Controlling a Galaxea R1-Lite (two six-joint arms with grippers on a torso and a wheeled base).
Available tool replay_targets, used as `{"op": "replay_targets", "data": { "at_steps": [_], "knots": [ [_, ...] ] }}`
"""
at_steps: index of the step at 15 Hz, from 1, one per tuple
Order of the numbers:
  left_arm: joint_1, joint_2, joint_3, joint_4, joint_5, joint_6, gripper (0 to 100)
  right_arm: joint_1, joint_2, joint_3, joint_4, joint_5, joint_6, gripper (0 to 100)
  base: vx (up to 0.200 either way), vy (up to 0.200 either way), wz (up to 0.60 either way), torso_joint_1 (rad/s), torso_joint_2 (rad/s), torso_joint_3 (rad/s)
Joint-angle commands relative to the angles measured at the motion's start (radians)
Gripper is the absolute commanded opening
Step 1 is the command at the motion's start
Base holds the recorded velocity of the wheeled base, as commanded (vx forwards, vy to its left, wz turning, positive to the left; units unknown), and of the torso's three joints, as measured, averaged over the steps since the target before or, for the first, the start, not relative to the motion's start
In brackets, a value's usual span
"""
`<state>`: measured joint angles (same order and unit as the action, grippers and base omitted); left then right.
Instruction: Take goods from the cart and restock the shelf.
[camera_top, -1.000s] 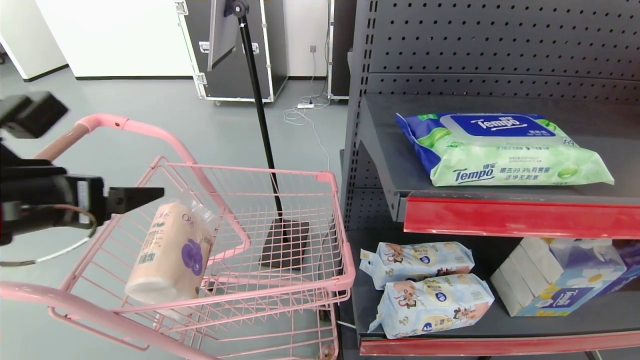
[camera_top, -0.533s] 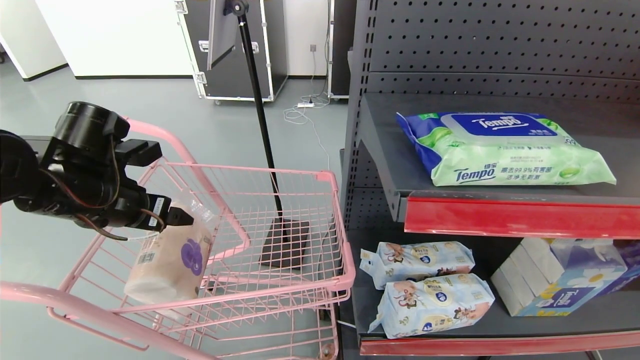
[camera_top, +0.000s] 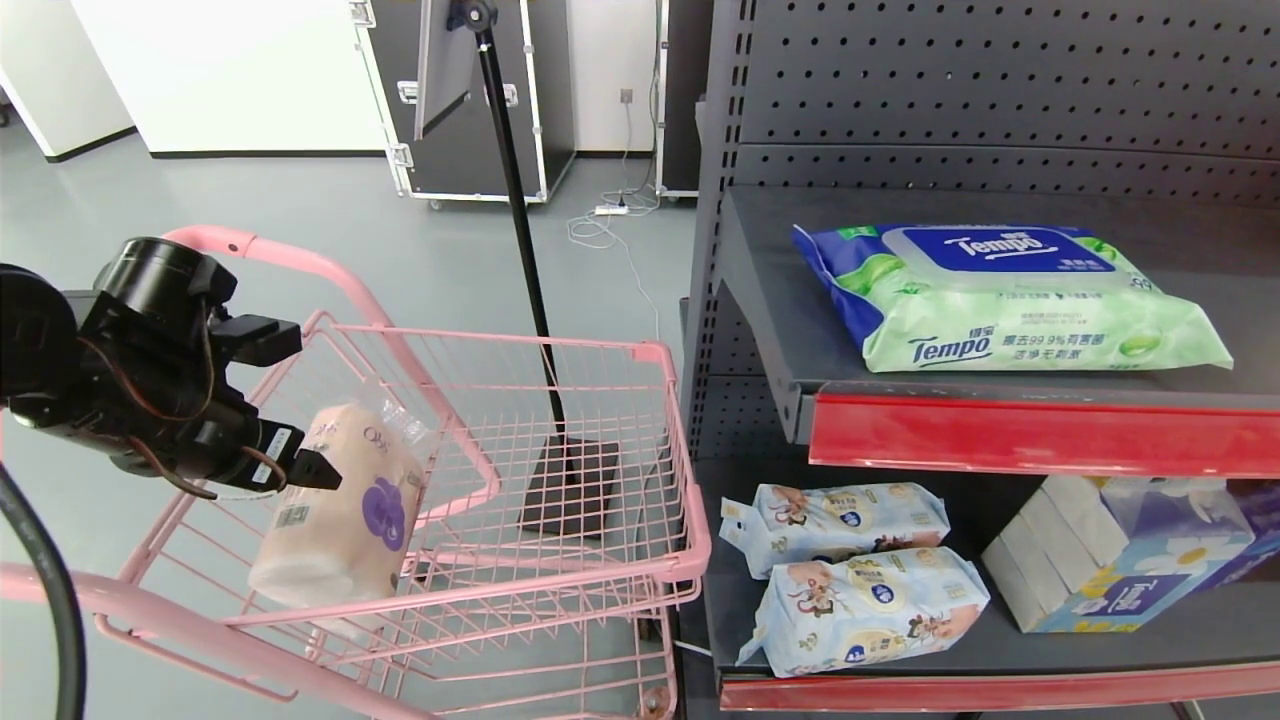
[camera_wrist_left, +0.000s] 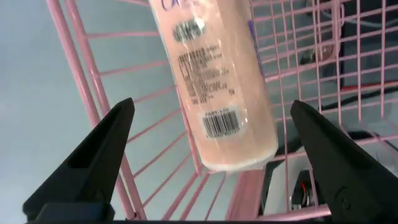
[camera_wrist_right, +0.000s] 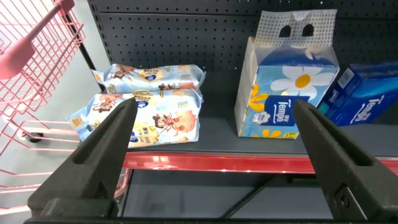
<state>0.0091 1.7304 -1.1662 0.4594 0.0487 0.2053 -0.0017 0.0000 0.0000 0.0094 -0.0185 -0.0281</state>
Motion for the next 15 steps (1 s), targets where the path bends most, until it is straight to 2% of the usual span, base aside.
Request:
{"op": "replay_targets", "data": {
  "at_steps": [1,15],
  "knots": [
    [0.003,0.009,-0.001,0.004,0.0,0.003,100,0.0,0.0,0.0,0.0,0.0,-0.001,100,0.0,0.0,0.0,0.0,0.0,0.0],
    [-0.029,0.175,-0.063,0.012,0.002,-0.009,100,0.0,0.0,0.0,0.0,0.0,0.0,100,0.0,0.0,0.0,0.0,0.0,0.0]
  ]
}}
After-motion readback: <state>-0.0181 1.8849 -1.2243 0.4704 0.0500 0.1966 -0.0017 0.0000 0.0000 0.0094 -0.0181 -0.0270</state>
